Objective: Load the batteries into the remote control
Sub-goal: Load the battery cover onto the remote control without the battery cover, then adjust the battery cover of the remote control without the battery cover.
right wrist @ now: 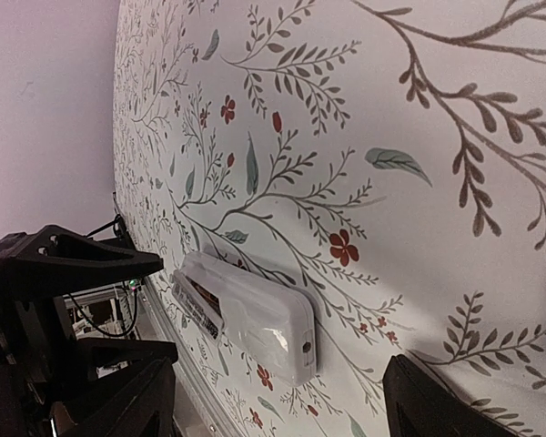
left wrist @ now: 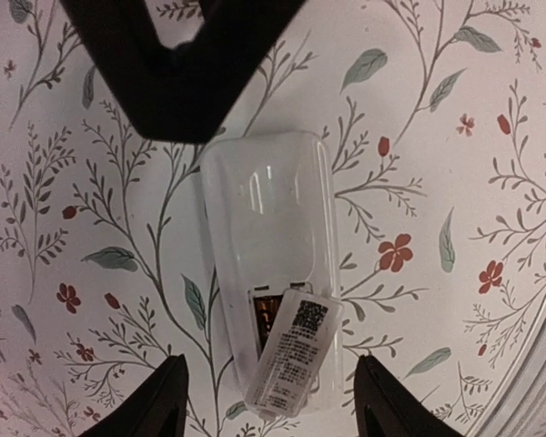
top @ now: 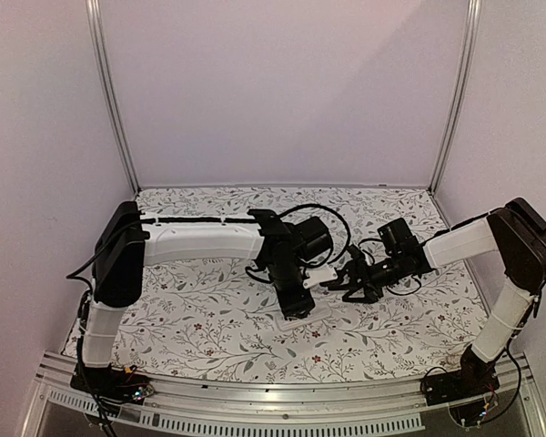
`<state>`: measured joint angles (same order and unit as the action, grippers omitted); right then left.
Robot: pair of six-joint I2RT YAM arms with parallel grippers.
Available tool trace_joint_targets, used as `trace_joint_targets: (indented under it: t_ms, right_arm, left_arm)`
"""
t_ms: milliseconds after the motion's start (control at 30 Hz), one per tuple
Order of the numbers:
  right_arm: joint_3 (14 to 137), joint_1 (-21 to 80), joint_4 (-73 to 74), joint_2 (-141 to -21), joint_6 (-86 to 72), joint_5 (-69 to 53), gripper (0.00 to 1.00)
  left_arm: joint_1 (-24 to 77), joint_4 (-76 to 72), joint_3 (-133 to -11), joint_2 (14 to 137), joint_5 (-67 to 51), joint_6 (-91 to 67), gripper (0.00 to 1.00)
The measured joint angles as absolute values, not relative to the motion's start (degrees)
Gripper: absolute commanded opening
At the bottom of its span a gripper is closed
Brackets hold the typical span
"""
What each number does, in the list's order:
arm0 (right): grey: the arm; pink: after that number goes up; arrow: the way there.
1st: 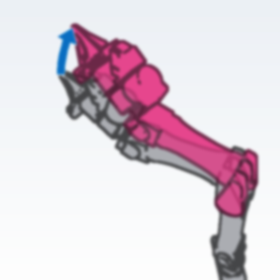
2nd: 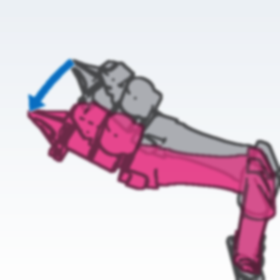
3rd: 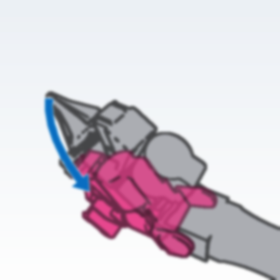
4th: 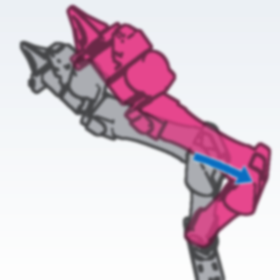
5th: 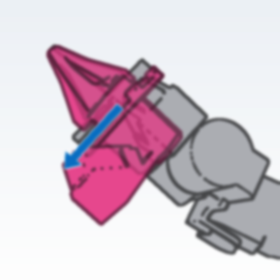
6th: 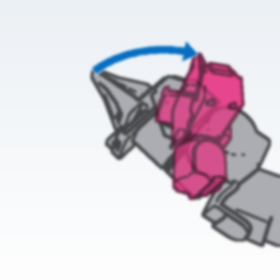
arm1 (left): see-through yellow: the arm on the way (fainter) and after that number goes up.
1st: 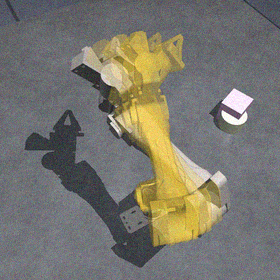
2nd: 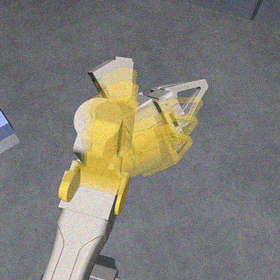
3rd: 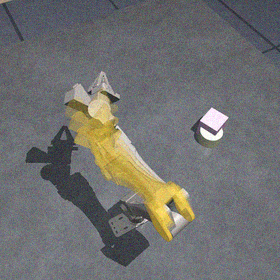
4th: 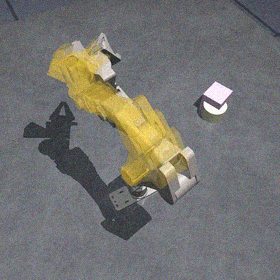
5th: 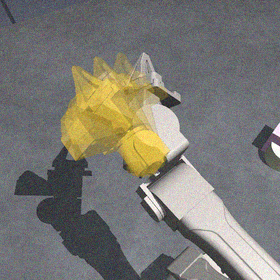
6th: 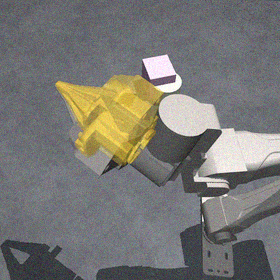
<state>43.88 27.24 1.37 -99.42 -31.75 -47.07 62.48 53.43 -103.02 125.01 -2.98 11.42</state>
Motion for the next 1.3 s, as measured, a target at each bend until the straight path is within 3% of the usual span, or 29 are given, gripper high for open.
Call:
trace_joint_targets:
  t_ms: [900, 1300]
  right_arm:
    - [43.66, 27.24, -0.4, -101.49, -33.23, -48.07, 0.62]
    - [43.05, 27.24, -2.57, -102.5, -34.52, -48.9, 0.59]
  left_arm:
    - [60.71, 53.43, -105.08, 129.91, -8.29, 10.79, 0.64]
    - [60.51, 53.39, -106.15, 130.67, -8.73, 10.28, 0.54]
